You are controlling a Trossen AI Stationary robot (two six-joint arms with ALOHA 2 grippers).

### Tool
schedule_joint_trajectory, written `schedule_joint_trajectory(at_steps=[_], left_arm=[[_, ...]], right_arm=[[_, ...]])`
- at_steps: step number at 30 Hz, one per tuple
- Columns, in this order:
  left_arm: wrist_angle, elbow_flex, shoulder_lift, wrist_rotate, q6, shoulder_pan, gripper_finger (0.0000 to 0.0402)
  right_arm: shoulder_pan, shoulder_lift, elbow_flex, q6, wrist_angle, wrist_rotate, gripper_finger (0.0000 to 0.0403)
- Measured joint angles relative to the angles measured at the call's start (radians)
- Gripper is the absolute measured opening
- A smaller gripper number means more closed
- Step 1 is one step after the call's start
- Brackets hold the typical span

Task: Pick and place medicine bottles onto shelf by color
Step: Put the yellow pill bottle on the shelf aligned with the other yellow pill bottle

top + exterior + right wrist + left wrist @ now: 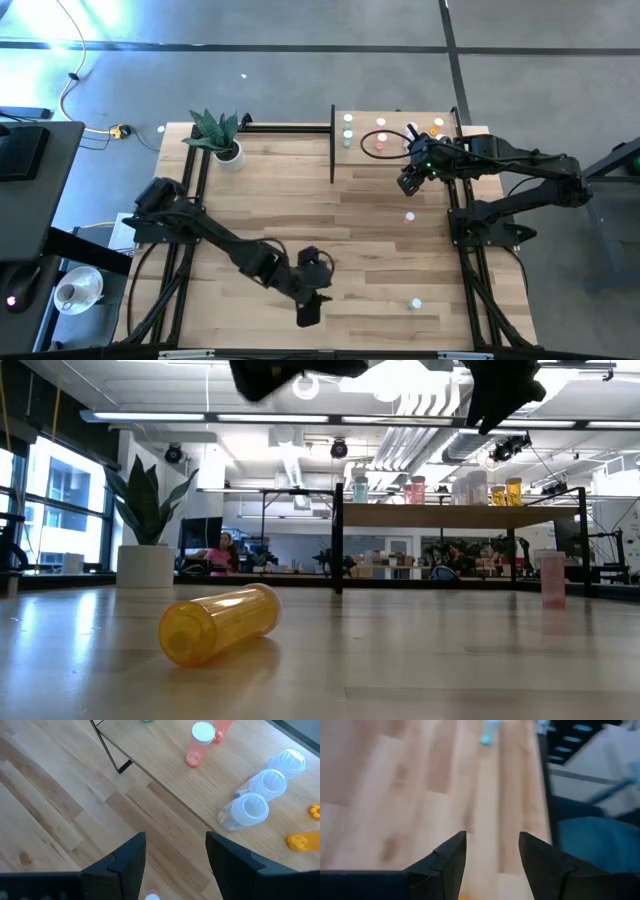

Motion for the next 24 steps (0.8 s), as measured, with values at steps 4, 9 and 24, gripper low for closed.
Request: schedule_joint_trajectory(at_steps=[4, 9, 24], left_arm=[[-0.144, 0.097, 0.0, -0.163, 0.001, -0.026, 0.0172], [-0.226, 0.123, -0.001, -0.224, -0.098, -0.062, 0.0172], [-0.293, 0.101, 0.127, -0.221, -0.413, -0.121, 0.0172]], right_arm=[[0.0, 0.0, 0.0, -0.004, 0.0, 0.0, 0.0197], [0.0, 0.0, 0.0, -0.007, -0.008, 0.0, 0.0197], [0.0, 0.0, 0.0, 0.017, -0.017, 0.0, 0.0197]])
